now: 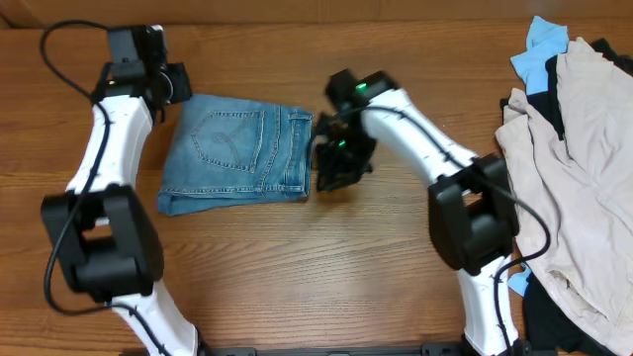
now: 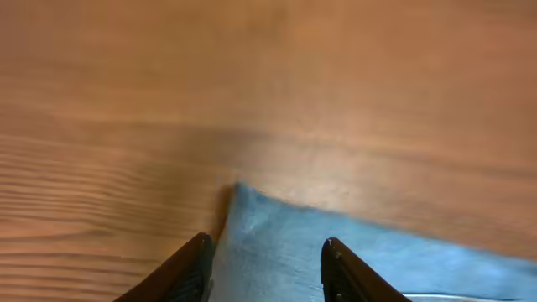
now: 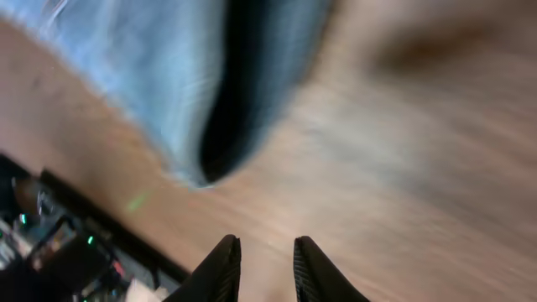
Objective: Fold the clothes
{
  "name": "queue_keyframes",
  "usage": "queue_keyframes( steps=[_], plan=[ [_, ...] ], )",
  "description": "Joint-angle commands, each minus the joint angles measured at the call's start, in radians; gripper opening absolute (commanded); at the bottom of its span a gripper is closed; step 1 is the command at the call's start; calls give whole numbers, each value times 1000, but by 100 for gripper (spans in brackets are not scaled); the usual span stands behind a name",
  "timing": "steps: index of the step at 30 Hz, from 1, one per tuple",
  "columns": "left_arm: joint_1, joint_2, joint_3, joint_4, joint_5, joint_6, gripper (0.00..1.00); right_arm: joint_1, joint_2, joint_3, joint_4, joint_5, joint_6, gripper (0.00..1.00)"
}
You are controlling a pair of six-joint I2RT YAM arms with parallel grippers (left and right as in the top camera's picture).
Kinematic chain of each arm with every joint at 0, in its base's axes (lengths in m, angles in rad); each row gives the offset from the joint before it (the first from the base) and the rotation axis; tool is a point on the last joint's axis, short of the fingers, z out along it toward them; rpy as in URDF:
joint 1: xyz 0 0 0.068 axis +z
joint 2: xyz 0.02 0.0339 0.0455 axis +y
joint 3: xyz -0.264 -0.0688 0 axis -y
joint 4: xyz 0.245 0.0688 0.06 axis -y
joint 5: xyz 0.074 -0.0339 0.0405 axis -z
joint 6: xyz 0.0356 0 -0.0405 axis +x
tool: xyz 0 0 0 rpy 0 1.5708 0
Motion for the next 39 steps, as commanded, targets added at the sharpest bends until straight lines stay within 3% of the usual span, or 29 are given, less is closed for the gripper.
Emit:
queue_keyframes(
  steps=[1, 7, 9, 11, 14, 16, 18, 21, 27, 33, 37, 39],
  plan=[
    [-6, 99, -4, -10, 26, 71, 45, 50, 3, 11, 9, -48, 43, 25],
    [-6, 210, -4, -170, -91, 73, 49, 97, 3, 10, 114, 1, 49, 25],
    [-5, 228, -4, -244, -140, 72, 38, 102, 3, -1, 174, 44, 49, 25],
    [-5, 245, -4, -369, -237, 21, 18, 101, 3, -28, 252, 52, 49, 25],
    [-3, 265, -5, -592, -389, -172, 9, 98, 3, -77, 330, 64, 50, 25],
    [2, 273, -15, -731, -399, -259, 9, 95, 3, -105, 359, 121, 50, 26],
    [4, 275, -43, -819, -391, -296, 12, 90, 3, -124, 366, 191, 50, 26],
    [4, 275, -73, -892, -396, -299, 34, 73, 3, -138, 364, 251, 49, 26],
    [5, 250, -76, -940, -396, -327, 39, 45, 3, -138, 357, 253, 49, 26],
    [6, 51, -76, -895, -396, -359, 43, 37, 3, -138, 358, 254, 49, 26],
    [6, -129, -76, -763, -349, -348, 78, 37, 3, -138, 358, 254, 49, 26],
    [6, -180, -76, -656, -285, -302, 83, 37, 3, -138, 358, 254, 49, 26]
  ],
)
